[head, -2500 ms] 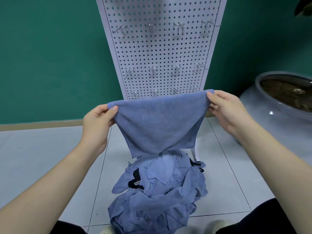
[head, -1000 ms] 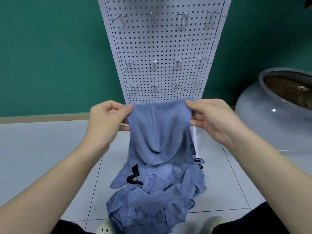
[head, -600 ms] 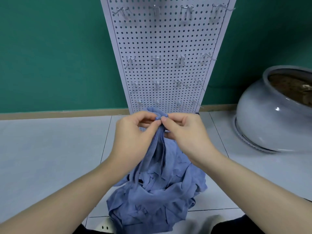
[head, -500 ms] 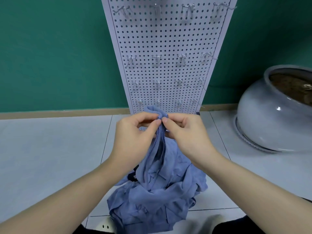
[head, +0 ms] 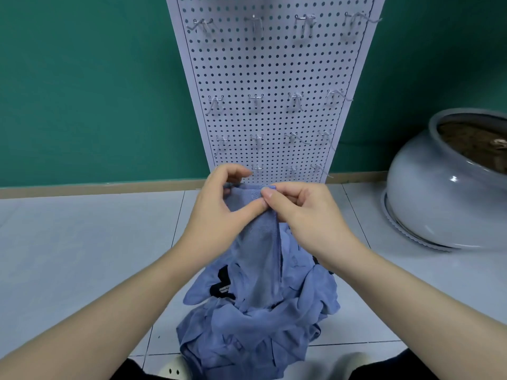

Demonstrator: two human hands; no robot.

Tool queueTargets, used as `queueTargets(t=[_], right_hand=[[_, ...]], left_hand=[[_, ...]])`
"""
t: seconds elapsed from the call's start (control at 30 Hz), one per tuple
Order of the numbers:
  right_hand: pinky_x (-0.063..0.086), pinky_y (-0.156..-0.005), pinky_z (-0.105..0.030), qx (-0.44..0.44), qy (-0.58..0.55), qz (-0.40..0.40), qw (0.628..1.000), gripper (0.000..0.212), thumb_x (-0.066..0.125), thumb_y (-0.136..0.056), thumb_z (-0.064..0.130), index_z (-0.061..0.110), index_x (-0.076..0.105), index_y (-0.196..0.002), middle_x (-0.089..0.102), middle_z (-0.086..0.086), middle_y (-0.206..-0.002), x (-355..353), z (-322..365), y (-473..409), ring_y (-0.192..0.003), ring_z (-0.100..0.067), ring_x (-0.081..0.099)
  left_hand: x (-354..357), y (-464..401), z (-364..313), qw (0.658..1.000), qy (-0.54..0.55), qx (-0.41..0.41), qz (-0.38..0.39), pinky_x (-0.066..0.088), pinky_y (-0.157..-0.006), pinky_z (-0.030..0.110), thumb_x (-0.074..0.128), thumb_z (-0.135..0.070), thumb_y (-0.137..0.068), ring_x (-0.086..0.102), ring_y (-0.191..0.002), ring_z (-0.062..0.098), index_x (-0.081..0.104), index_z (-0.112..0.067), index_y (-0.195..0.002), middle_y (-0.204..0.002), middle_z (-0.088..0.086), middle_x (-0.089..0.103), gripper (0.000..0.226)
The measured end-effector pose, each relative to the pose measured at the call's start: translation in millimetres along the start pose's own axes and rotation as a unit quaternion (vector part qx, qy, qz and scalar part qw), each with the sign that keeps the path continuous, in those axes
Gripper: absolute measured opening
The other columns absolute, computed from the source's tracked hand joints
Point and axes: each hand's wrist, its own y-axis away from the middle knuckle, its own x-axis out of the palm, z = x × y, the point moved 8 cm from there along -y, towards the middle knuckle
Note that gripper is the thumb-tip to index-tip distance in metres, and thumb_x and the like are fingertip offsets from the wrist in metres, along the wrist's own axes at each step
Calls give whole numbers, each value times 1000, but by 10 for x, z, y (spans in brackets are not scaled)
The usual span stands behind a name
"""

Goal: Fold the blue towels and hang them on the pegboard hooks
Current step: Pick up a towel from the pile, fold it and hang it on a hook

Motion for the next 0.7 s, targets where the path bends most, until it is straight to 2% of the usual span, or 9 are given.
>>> queueTargets(t=[0.03, 0.1, 0.17, 0.23, 0.33, 0.43, 0.53, 0.63, 0.7], right_hand=[[57, -77, -27, -9, 9, 8, 1000, 22, 63, -102, 14, 10, 76, -84, 76, 5, -74, 3, 27, -2, -74, -9, 72], [43, -62, -14, -36, 30, 11, 999, 27, 60, -103, 12, 13, 71, -78, 64, 13, -63, -7, 83, -6, -60, 1, 56], [34, -56, -17, -59, 79, -20, 995, 31, 58, -104, 16, 17, 63, -74, 51, 13, -59, -67, 100, -29, -56, -2, 43], [28, -54, -21, -73, 134, -72, 986, 36, 53, -107, 22, 19, 51, -71, 40, 14, -57, -176, 85, -62, -56, -5, 35], [29, -56, -22, -121, 167, -151, 967, 40, 43, -110, 23, 22, 36, -70, 36, 11, -58, -328, 119, -47, -58, -6, 34], [31, -58, -20, -188, 191, -207, 941, 32, 39, -110, 22, 21, 40, -78, 37, 8, -62, -405, 229, 15, -60, -5, 38], [30, -60, -19, -230, 163, -251, 926, 29, 42, -108, 14, 9, 46, -80, 37, 1, -63, -513, 315, 37, -62, -7, 38], [31, -60, -22, -233, 128, -245, 932, 34, 49, -107, 16, -4, 50, -79, 41, -10, -67, -537, 372, 16, -63, -11, 36], [31, -57, -17, -192, 80, -222, 953, 32, 60, -103, 21, 3, 54, -78, 44, -3, -63, -521, 380, -11, -59, -5, 37]], left_hand=[[23, -30, 21, 999, -19, -5, 47, 44, -93, 15, 82, -42, -80, 60, -107, 1, 63, -29, -109, -112, -15, 66, 38], [51, -63, 135, 986, -67, -37, 151, 49, -78, 23, 79, -56, -74, 61, -86, -1, 68, -26, -97, -92, -15, 68, 40], [30, -51, 289, 966, -108, -77, 224, 50, -66, 38, 77, -63, -70, 57, -71, 7, 69, -15, -86, -80, 2, 67, 51], [-31, -51, 342, 960, -115, -80, 242, 44, -62, 37, 77, -62, -73, 52, -68, 12, 66, -8, -84, -82, 15, 63, 56], [-114, -55, 234, 973, -67, -67, 210, 34, -61, 30, 79, -46, -83, 42, -66, 12, 57, -3, -79, -72, 10, 50, 48], [-143, -63, 83, 987, -10, -50, 154, 32, -54, 19, 78, -28, -89, 40, -58, 5, 52, -8, -71, -63, -8, 48, 38], [-166, -90, -21, 993, 70, -45, 83, 37, -56, 6, 65, -5, -97, 49, -54, -5, 57, -14, -73, -55, -22, 55, 26], [-230, -100, -68, 988, 147, -41, 10, 49, -70, 12, 58, -8, -101, 65, -72, -3, 70, -13, -90, -74, -17, 73, 17], [-277, -91, -50, 982, 182, -44, -34, 54, -76, 23, 55, -14, -105, 69, -83, 8, 74, -12, -98, -88, -6, 77, 20]])
